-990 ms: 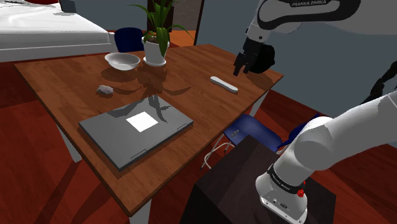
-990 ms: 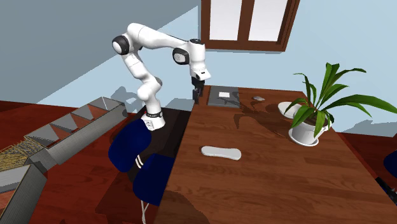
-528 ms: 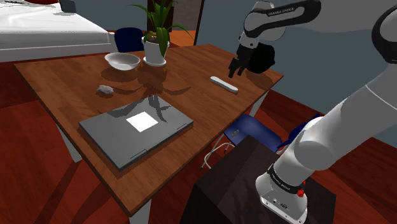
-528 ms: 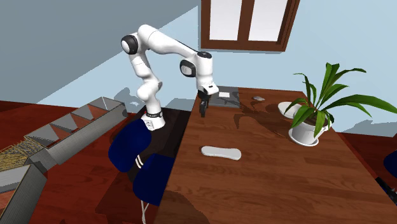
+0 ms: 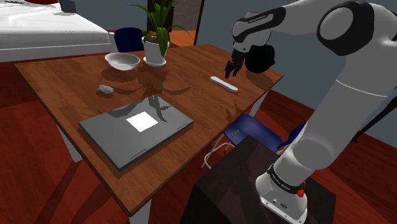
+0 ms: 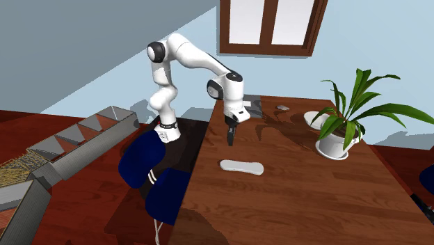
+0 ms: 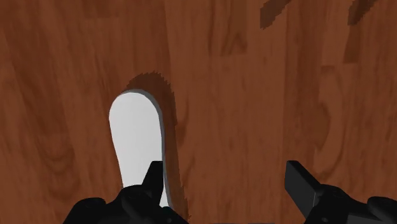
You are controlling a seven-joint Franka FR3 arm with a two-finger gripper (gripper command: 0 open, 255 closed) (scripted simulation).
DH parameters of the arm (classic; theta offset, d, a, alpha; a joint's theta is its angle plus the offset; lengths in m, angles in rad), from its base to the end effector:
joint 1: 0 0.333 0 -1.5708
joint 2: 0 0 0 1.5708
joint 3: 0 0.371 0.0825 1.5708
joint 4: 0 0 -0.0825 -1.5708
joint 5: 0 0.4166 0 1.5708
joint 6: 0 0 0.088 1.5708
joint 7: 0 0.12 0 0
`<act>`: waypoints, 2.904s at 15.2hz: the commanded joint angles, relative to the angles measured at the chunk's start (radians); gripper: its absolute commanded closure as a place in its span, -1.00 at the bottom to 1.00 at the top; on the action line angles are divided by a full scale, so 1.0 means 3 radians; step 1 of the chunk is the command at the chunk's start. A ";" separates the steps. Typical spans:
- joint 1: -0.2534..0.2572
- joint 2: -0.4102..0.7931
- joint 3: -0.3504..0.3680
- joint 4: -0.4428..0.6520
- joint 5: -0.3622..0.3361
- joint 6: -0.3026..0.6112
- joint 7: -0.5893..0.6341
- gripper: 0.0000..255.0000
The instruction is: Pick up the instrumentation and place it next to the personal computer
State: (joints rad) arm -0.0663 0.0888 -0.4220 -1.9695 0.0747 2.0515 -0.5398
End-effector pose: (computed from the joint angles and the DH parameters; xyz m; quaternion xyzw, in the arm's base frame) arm 0.5419 -0.2762 0.4570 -0.9998 -0.0092 -0.0080 0.0126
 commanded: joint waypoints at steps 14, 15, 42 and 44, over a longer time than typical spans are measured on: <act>-0.0423 0.1365 0.0067 0.1092 0.0561 0.0131 -0.0623 -1.00; -0.0425 0.1385 0.0073 0.1075 0.0571 0.0166 -0.0629 -1.00; -0.0410 0.1268 0.0040 0.1197 0.0510 -0.0063 -0.0586 1.00; -0.0407 0.1237 0.0032 0.1242 0.0493 -0.0137 -0.0574 1.00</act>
State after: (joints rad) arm -0.1879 0.4654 -0.4106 -1.6033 0.2252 2.0220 -0.7127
